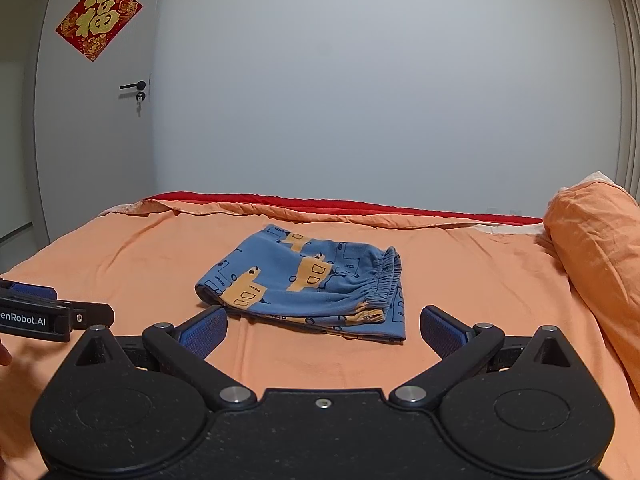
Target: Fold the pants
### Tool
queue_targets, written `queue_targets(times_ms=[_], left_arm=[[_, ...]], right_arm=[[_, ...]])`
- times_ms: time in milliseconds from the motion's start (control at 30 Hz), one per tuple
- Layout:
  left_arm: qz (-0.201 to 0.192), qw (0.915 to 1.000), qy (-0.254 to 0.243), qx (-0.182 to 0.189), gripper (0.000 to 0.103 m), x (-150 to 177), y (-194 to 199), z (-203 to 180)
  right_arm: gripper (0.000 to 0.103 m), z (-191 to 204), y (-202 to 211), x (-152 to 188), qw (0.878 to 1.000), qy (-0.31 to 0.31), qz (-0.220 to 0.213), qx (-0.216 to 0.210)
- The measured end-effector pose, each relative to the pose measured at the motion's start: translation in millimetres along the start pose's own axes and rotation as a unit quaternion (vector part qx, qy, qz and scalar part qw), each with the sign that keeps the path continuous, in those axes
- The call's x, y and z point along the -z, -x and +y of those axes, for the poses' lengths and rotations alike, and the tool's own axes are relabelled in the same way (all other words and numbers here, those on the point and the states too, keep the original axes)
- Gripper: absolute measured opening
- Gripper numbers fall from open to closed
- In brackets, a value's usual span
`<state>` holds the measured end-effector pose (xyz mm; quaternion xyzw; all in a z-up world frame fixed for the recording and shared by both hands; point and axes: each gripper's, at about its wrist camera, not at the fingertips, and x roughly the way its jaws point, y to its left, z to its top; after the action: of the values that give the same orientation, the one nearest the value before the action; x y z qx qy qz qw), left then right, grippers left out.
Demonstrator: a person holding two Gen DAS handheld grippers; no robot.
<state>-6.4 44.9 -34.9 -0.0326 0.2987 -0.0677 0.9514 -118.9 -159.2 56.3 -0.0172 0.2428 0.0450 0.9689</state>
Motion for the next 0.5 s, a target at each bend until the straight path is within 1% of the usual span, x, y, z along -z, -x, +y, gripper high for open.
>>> queue_targets(times_ms=[233, 500], left_arm=[[-0.005, 0.9999, -0.010, 0.002, 0.103, 0.1, 3.4, -2.8], [0.001, 0.9998, -0.017, 0.006, 0.103, 0.5, 2.8, -4.1]], right_arm=[[0.102, -0.2, 1.1, 0.2, 1.000, 0.000, 0.000, 0.000], [0.102, -0.4, 0.6, 0.4, 1.000, 0.002, 0.001, 0.000]])
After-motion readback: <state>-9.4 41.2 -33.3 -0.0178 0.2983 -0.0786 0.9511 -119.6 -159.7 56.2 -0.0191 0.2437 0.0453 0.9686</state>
